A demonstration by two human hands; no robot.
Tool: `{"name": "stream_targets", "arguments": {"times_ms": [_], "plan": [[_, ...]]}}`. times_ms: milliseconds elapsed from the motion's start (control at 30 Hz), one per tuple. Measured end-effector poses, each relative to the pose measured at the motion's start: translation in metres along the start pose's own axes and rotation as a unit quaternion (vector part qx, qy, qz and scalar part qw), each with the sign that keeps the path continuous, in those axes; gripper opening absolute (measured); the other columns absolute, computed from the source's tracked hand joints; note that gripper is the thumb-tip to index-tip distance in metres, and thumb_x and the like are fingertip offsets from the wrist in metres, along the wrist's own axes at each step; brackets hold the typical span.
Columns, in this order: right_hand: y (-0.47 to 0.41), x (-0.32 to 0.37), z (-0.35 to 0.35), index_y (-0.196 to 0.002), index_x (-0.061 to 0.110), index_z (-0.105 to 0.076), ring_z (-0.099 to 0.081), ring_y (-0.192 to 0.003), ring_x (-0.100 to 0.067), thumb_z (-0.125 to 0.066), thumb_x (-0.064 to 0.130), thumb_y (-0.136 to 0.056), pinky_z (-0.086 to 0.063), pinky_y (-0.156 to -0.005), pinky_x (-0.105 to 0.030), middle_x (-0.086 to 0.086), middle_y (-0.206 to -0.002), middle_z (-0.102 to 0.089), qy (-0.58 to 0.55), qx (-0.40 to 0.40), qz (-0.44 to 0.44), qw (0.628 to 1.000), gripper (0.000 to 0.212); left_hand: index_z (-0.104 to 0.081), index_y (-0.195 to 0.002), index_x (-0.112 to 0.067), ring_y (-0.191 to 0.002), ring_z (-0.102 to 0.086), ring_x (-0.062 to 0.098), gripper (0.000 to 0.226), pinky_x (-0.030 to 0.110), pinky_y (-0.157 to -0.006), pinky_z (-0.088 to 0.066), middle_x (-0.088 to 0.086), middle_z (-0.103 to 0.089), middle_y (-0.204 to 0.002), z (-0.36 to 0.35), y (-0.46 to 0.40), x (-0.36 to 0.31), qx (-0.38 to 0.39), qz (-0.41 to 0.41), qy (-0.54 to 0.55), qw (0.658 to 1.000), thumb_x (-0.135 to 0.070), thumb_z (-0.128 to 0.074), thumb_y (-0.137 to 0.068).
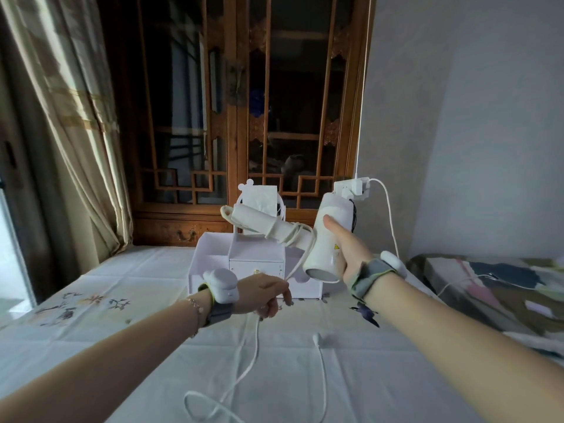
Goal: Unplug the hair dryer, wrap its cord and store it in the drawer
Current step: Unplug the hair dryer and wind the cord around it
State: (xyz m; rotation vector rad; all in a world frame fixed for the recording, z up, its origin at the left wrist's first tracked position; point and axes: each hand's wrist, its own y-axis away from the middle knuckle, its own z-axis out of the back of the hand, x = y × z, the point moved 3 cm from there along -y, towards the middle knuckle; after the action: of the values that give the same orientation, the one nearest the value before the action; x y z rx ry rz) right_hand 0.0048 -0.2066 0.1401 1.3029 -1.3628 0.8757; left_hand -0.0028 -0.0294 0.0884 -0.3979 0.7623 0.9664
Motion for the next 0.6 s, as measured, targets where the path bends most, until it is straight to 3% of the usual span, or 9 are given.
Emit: {"name": "stream_targets", "arguments": {"times_ms": [200,400,467,533,600], "plan": [[-0.006,-0.004,0.014,-0.123,0.018,-0.057,-0.067,-0.101,-0.028,-0.076,0.051,-0.07,-0.052,-0.093,-0.046,-0.01,-0.111,-0.07,-0.027,0.044,-0.014,0.999,0.066,-0.065,-0.074,-0.019,-0.043,-0.051,0.007,0.043,0.014,-0.047,-0.04,-0.006,-0.057,-0.049,0.018,0.009,0.028,-0.018,0.009,0.035,0.999,-0.031,-0.033,-0.101],[0.001,-0.006,0.015,-0.096,0.017,-0.063,-0.066,-0.082,-0.029,-0.066,0.047,-0.081,-0.054,-0.086,-0.048,-0.01,-0.088,-0.07,0.04,0.097,-0.012,0.994,0.034,-0.068,-0.076,-0.018,-0.043,-0.049,0.006,0.042,0.014,-0.047,-0.038,-0.005,-0.057,-0.052,0.042,0.014,0.031,0.015,0.03,0.039,0.999,-0.041,-0.039,-0.096],[0.003,-0.005,0.011,-0.096,0.016,-0.062,-0.066,-0.079,-0.029,-0.063,0.046,-0.084,-0.054,-0.08,-0.044,-0.01,-0.086,-0.07,0.062,0.121,-0.007,0.991,0.032,-0.067,-0.079,-0.015,-0.042,-0.05,0.005,0.039,0.014,-0.046,-0.039,-0.005,-0.058,-0.051,0.05,0.01,0.027,0.017,0.053,0.026,0.998,-0.033,-0.038,-0.099],[0.004,-0.004,0.007,-0.099,0.016,-0.061,-0.065,-0.08,-0.03,-0.065,0.047,-0.082,-0.054,-0.081,-0.045,-0.012,-0.089,-0.069,0.081,0.141,-0.005,0.987,0.036,-0.064,-0.094,0.0,-0.037,-0.051,0.001,0.034,0.012,-0.04,-0.04,-0.003,-0.06,-0.045,0.058,0.008,0.023,0.037,0.082,0.022,0.996,-0.014,-0.034,-0.101],[0.004,-0.001,0.003,-0.1,0.016,-0.061,-0.065,-0.082,-0.029,-0.07,0.049,-0.071,-0.053,-0.084,-0.046,-0.011,-0.09,-0.069,0.115,0.158,0.01,0.981,0.045,-0.058,-0.113,0.012,-0.04,-0.055,-0.004,0.031,0.008,-0.042,-0.041,0.006,-0.072,-0.063,0.068,0.007,0.021,0.034,0.088,-0.019,0.995,-0.005,-0.035,-0.1]]}}
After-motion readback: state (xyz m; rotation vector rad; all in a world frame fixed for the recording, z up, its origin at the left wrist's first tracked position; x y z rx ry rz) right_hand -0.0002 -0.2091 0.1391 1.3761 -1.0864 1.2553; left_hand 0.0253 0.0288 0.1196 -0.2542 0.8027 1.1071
